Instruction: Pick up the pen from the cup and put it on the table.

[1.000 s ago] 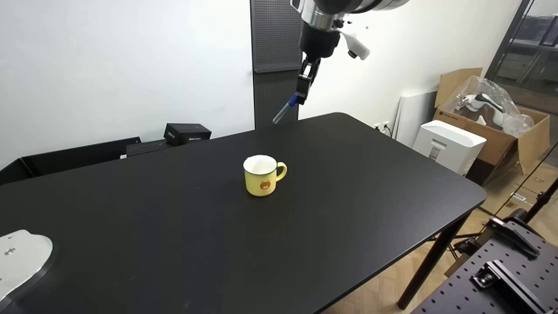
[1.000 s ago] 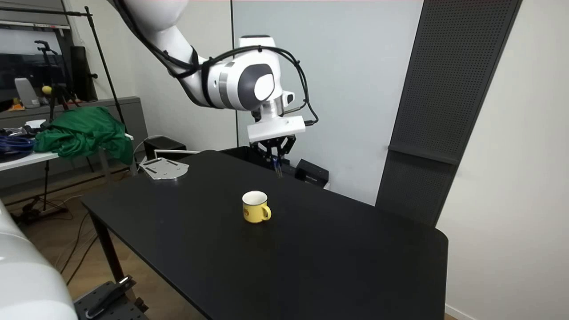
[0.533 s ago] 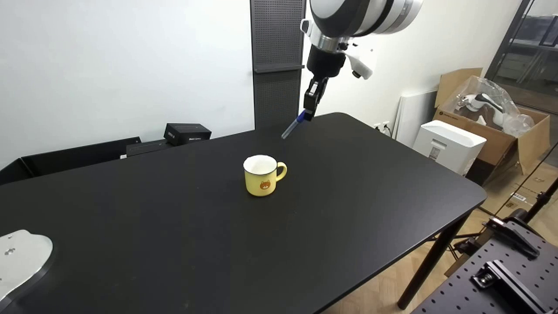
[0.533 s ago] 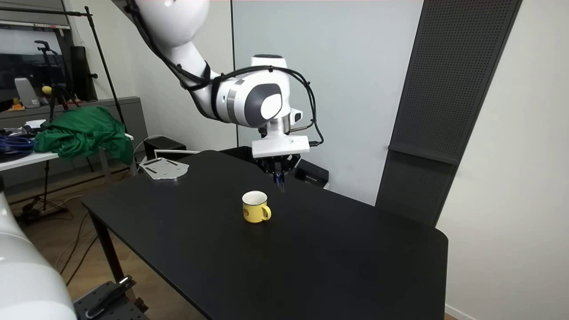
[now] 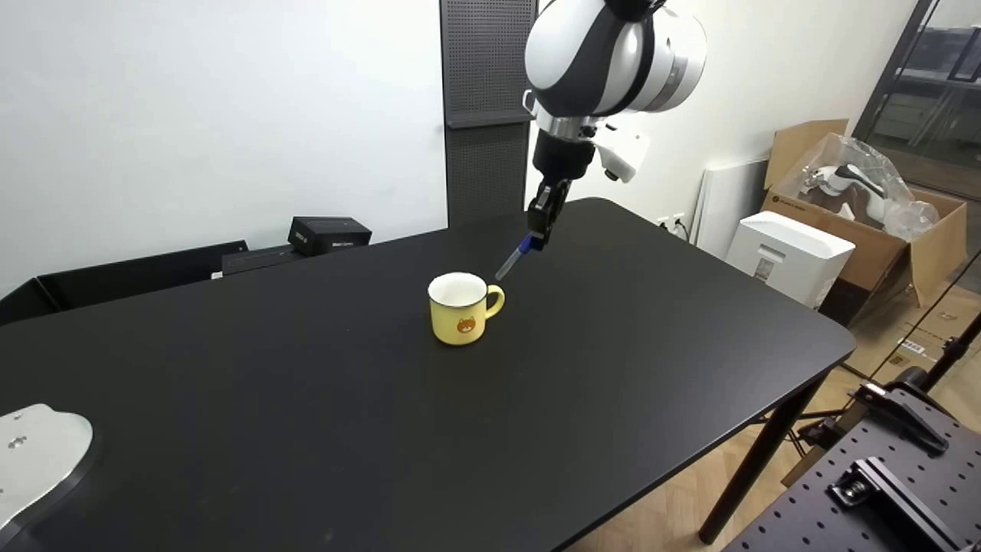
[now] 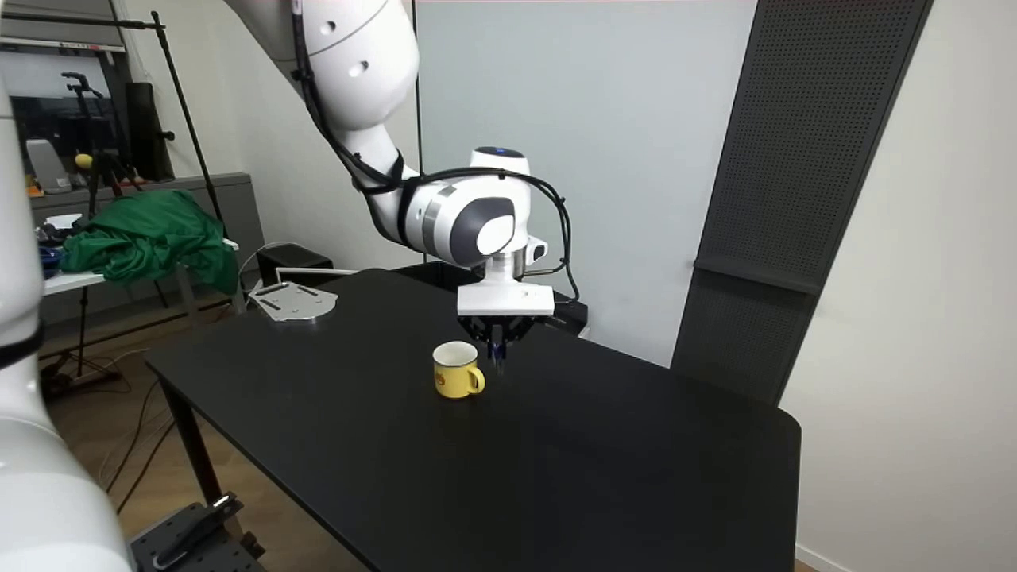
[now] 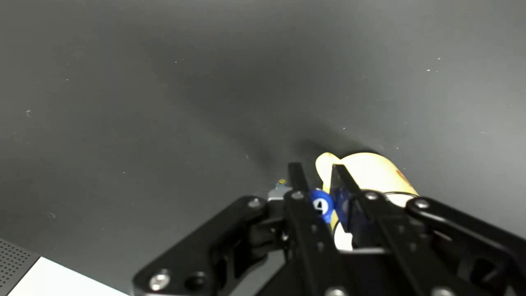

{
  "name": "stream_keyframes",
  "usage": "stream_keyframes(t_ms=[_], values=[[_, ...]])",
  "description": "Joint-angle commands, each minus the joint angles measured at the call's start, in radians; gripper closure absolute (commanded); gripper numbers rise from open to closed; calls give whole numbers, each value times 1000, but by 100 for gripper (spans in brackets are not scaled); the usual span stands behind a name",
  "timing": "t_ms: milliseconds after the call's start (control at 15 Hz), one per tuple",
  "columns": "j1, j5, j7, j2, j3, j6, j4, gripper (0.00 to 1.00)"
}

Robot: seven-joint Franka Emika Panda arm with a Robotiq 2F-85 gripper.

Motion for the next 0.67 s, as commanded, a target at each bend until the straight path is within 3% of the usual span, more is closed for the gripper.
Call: stream_keyframes(t_ms=[0,200,600], values=[[-20,-12,24,75,23,77,61,95],[-28,-32,35,117,35,164,85,95],[-62,-35,29,181,75,187,122,95]])
